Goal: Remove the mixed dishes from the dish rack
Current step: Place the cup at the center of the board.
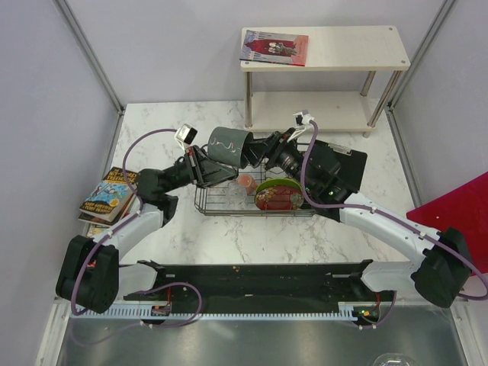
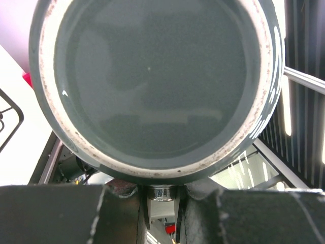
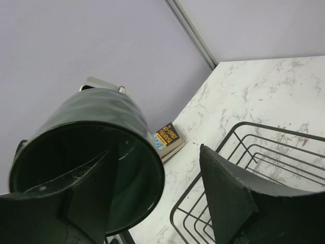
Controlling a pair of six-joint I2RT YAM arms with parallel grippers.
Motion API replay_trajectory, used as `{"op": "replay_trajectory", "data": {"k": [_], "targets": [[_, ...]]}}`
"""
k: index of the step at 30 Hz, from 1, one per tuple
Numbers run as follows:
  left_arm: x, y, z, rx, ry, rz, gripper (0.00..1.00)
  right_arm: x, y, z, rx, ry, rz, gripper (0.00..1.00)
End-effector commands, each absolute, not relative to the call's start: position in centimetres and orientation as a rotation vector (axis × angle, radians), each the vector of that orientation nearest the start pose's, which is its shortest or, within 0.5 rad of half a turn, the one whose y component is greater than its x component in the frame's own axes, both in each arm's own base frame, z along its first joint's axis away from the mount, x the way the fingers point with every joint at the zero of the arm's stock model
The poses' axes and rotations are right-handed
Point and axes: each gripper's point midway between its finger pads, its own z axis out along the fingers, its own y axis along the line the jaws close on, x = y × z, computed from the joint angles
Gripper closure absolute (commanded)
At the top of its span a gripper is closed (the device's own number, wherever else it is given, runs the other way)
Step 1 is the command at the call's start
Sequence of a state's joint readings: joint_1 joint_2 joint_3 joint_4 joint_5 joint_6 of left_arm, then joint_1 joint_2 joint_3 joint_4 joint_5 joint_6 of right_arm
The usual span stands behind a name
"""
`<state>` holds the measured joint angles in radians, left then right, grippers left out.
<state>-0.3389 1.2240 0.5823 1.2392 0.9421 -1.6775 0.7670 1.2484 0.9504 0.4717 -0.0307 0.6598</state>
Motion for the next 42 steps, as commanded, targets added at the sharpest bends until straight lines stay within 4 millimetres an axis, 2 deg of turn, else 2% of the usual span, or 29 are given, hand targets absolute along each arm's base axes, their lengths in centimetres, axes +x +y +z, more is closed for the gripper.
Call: {"op": "replay_trajectory", "data": {"k": [1,6,10,12,17,18,22,25,26,27,28,29,30,31,32,33,35,36,38,41,42], "targets": [[16.4,-23.5,39.4,0.457,1.245,-2.077,0.98,29.2,32.8,37.0,-0.104,1.462,1.253,0.3],[16.5,-23.5,39.3,0.451,1.25,-2.079,0.98,29.3,32.9,36.4,-0.116,1.475,1.252,0.39],[16.4,-23.5,39.2,0.453,1.252,-2.079,0.98,29.4,32.9,36.3,-0.127,1.48,1.246,0.53],[16.4,-23.5,39.0,0.452,1.253,-2.074,0.98,29.3,33.1,36.1,-0.134,1.486,1.252,0.56],[16.5,-23.6,38.9,0.448,1.259,-2.076,0.98,29.0,33.8,35.7,-0.154,1.495,1.298,0.71],[16.5,-23.5,38.9,0.449,1.257,-2.073,0.98,28.9,33.9,35.8,-0.159,1.492,1.302,0.74],[16.5,-23.6,38.8,0.457,1.265,-2.072,0.98,29.1,33.9,35.6,-0.156,1.498,1.298,1.0],[16.8,-23.7,38.4,0.445,1.291,-2.065,0.98,28.9,33.4,35.8,-0.154,1.49,1.284,1.0],[16.9,-23.8,38.3,0.451,1.294,-2.051,0.94,29.0,33.2,35.9,-0.143,1.486,1.271,1.0],[17.3,-24.1,37.8,0.434,1.339,-2.05,0.85,29.0,32.9,35.8,-0.144,1.487,1.253,1.0],[17.4,-24.2,37.9,0.44,1.349,-2.039,0.59,28.7,32.4,36.4,-0.142,1.473,1.243,1.0],[17.7,-24.3,37.7,0.456,1.351,-1.998,0.48,28.8,31.9,36.6,-0.129,1.47,1.222,1.0],[18.5,-24.5,37.0,0.404,1.428,-1.993,0.4,28.8,31.6,36.4,-0.128,1.485,1.205,1.0],[18.7,-24.6,37.1,0.404,1.436,-1.968,0.12,28.4,31.0,37.3,-0.133,1.463,1.189,1.0],[18.8,-24.5,37.3,0.428,1.426,-1.908,0.01,28.3,30.6,37.6,-0.13,1.46,1.174,1.0],[19.7,-24.7,36.5,0.362,1.499,-1.894,0.01,28.4,30.0,37.4,-0.114,1.475,1.142,1.0],[20.6,-24.7,36.7,0.331,1.501,-1.823,0.01,27.9,28.9,38.8,-0.124,1.449,1.106,1.0],[21.0,-24.6,36.5,0.303,1.515,-1.804,0.01,28.3,28.1,38.4,-0.093,1.475,1.055,1.0],[22.5,-24.4,34.8,0.193,1.61,-1.757,0.01,28.4,26.3,39.3,-0.06,1.47,0.97,1.0],[25.5,-23.2,32.3,-0.035,1.752,-1.591,0.01,29.9,21.6,39.8,0.085,1.526,0.725,1.0],[25.7,-22.8,32.4,-0.058,1.756,-1.551,0.01,30.0,20.1,39.9,0.111,1.563,0.651,1.0]]}}
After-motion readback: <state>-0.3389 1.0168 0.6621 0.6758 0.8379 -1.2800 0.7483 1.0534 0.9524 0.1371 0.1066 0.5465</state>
